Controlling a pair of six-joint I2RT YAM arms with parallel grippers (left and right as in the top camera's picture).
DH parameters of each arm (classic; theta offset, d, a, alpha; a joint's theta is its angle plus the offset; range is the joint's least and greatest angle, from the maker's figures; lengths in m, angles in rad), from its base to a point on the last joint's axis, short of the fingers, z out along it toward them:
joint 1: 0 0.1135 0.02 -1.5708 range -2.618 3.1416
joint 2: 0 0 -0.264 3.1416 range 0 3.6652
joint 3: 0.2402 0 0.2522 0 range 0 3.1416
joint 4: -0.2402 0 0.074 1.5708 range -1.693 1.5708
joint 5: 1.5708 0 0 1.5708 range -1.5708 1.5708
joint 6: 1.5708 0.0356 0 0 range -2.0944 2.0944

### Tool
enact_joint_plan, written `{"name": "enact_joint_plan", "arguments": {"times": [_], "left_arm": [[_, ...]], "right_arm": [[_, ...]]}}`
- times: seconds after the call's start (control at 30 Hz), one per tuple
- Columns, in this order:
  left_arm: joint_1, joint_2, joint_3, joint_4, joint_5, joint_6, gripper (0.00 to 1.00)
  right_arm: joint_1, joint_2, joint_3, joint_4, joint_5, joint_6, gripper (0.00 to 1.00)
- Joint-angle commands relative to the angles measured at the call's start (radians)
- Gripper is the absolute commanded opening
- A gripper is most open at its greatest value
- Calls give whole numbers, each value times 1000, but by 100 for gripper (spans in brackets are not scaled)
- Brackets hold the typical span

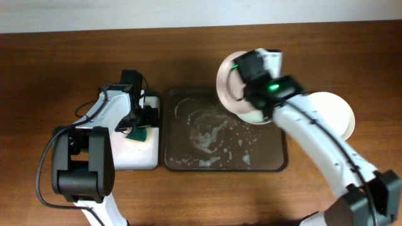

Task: Clean dirty plates on tray and stack at the side
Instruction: 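Lift the pinkish plate with the right gripper and stack it on the white plate, then drag the pale green plate to the tray centre with the right gripper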

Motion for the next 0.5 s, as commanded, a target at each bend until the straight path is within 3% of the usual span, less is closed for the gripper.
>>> {"name": "enact_joint_plan", "arguments": {"times": [0.0, 0.07, 0.2, 0.33, 0.47], "left_arm": [[3, 26, -12, -1, 3, 9, 95], [3, 26, -12, -1, 3, 9, 95], [3, 26, -12, -1, 3, 9, 95], [3, 26, -12, -1, 3, 8, 95], [3, 26, -12, -5, 3, 8, 95]], "right_arm": [[-292, -14, 14, -40, -386, 19, 4], [-489, -13, 11, -47, -494, 20, 4], [-835, -11, -34, -65, -520, 21, 4], [-1021, 7, -175, 18, -520, 21, 4], [-1047, 45, -275, 159, -612, -1, 4]]}}
